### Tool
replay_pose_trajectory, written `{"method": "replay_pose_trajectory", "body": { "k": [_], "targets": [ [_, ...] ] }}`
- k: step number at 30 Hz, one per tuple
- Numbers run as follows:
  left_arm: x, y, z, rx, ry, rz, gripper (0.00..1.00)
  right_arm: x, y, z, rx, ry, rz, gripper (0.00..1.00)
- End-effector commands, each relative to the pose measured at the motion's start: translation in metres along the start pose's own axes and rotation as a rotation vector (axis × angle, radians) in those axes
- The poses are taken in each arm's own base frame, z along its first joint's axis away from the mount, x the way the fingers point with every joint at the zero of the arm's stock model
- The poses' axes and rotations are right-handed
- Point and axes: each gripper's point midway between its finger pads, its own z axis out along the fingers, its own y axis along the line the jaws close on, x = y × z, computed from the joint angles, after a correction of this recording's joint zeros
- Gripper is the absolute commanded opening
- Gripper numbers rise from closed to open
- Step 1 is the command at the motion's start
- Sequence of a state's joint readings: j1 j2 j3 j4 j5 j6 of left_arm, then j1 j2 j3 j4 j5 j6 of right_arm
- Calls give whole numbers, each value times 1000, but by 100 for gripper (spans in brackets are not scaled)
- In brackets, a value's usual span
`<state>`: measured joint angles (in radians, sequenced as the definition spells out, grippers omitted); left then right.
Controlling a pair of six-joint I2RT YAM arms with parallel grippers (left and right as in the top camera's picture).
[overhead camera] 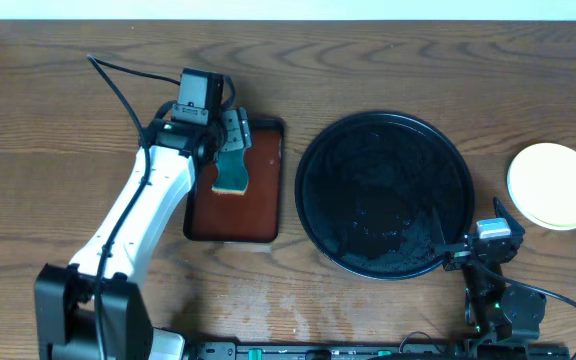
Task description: Clean dirty plates on tray and stack at the side
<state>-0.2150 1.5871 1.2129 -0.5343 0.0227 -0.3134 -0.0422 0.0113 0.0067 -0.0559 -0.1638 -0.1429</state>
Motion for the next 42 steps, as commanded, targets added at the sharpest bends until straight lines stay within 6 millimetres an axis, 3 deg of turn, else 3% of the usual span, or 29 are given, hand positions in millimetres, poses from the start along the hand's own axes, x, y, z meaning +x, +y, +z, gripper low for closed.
{"method": "replay_pose_trajectory", "body": {
  "k": [1, 7, 10, 14, 18, 23, 30, 35, 42],
  "targets": [
    [-20, -5, -43, 30, -101, 2, 78, 1, -3, 0, 13, 2, 7, 99],
    [-41, 2, -125, 70, -308, -24, 78, 1, -3, 0, 13, 2, 8, 99],
    [-38, 13, -168, 93, -412, -46, 78, 1, -3, 0, 13, 2, 7, 99],
    [-17, 35, -210, 95, -509, -80, 78, 1, -3, 0, 13, 2, 8, 99],
    [19, 59, -237, 84, -593, -113, 78, 1, -3, 0, 13, 2, 8, 99],
    [67, 82, -245, 69, -678, -145, 78, 1, -3, 0, 13, 2, 7, 99],
    [108, 95, -227, 84, -755, -155, 78, 1, -3, 0, 13, 2, 8, 99],
    [111, 97, -216, 107, -823, -153, 78, 1, -3, 0, 13, 2, 8, 99],
    [84, 88, -223, 170, -967, -141, 78, 1, -3, 0, 13, 2, 8, 99]
  ]
}}
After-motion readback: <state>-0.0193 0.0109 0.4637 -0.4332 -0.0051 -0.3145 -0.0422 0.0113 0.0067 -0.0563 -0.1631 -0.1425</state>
